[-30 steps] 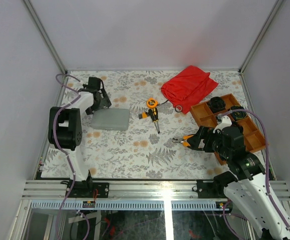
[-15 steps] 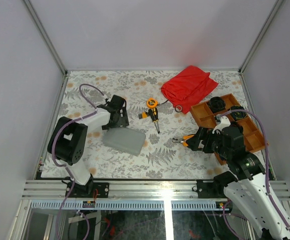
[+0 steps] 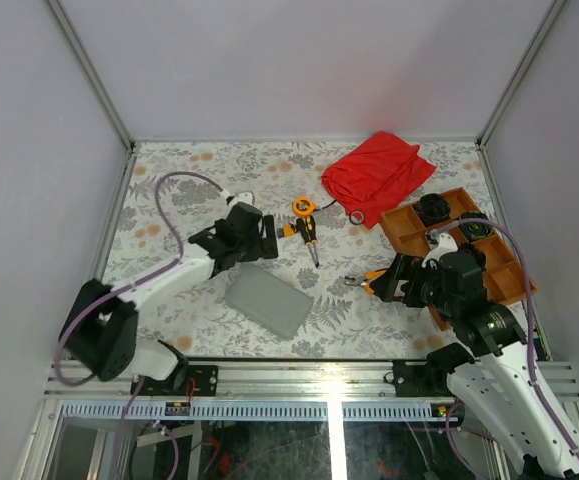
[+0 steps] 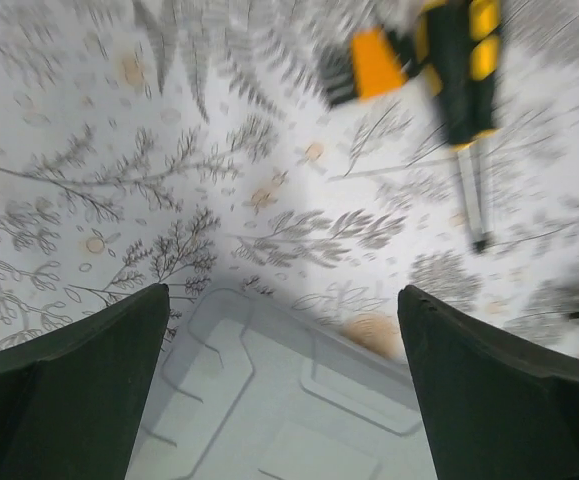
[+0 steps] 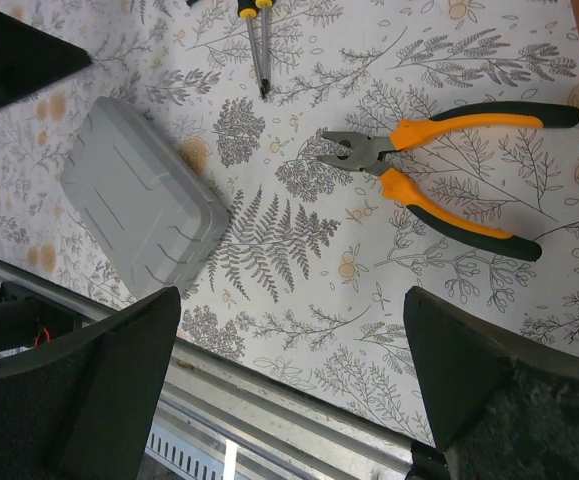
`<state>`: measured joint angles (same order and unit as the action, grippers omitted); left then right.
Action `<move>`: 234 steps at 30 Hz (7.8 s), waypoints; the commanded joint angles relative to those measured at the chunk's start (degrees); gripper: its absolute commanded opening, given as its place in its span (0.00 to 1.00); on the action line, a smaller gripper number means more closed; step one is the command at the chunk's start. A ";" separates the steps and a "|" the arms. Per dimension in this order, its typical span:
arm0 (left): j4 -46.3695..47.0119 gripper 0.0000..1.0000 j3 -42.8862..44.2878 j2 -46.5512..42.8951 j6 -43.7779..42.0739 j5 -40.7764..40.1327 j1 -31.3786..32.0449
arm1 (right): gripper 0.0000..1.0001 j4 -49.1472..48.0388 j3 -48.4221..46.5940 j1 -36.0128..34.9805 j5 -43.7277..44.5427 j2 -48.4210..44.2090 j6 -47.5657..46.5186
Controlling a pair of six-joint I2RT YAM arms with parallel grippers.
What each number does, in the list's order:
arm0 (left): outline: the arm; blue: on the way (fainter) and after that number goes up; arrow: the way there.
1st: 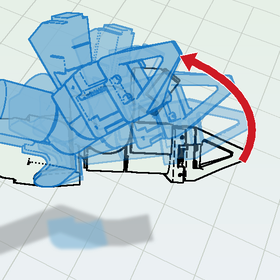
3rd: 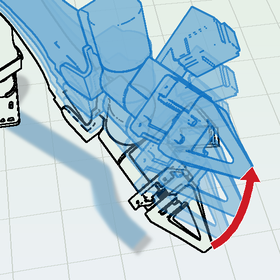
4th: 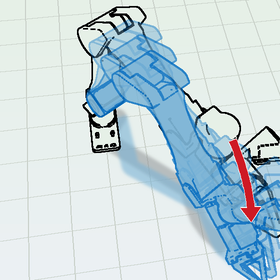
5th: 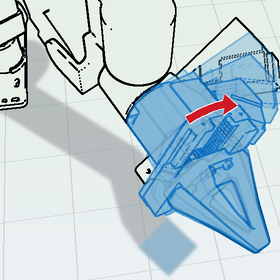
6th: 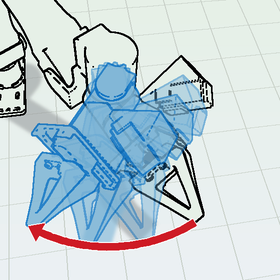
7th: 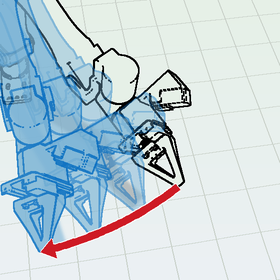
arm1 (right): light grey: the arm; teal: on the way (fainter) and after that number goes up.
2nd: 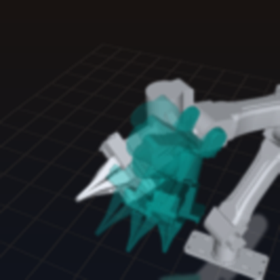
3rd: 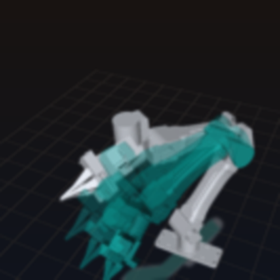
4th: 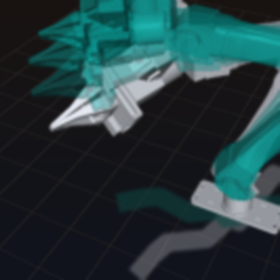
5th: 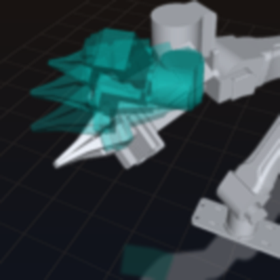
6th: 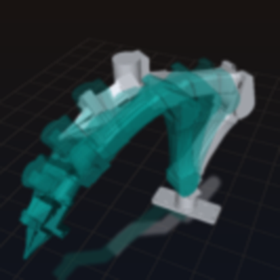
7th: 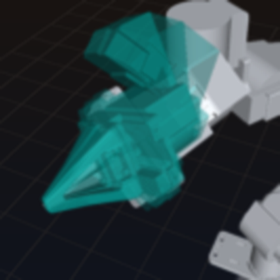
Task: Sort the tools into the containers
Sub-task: Move the storage box to the center of the board, then adjust the storage box at the center of the board.
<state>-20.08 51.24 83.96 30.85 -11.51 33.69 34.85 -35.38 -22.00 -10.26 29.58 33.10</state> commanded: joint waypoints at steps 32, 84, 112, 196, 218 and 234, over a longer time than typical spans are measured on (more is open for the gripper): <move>-18.13 1.00 -21.84 -55.91 28.28 -1.02 -0.47 | 0.94 -33.25 -5.32 -25.36 6.86 37.50 2.11; 24.01 0.85 -33.94 -27.16 18.77 16.36 -0.26 | 0.76 -46.93 8.53 -34.96 17.07 41.91 17.94; 1.10 1.00 -35.68 -45.97 24.70 7.97 -0.29 | 0.81 -45.09 -7.86 -34.46 9.33 61.14 8.90; 37.70 0.26 -39.81 -28.92 27.96 22.58 4.18 | 0.86 -56.81 14.26 -22.19 3.78 43.59 16.69; 0.23 0.02 -11.01 -16.45 11.39 0.01 28.65 | 0.91 -26.45 13.51 -22.11 25.39 -0.43 0.47; -6.19 0.00 -2.05 -15.76 2.08 -2.67 32.87 | 0.90 -28.52 13.06 -22.11 18.33 -9.42 -9.14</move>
<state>-26.02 46.83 70.59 36.23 -11.92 66.28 8.51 -20.71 -44.40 10.92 18.41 28.27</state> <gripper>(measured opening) 0.491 0.906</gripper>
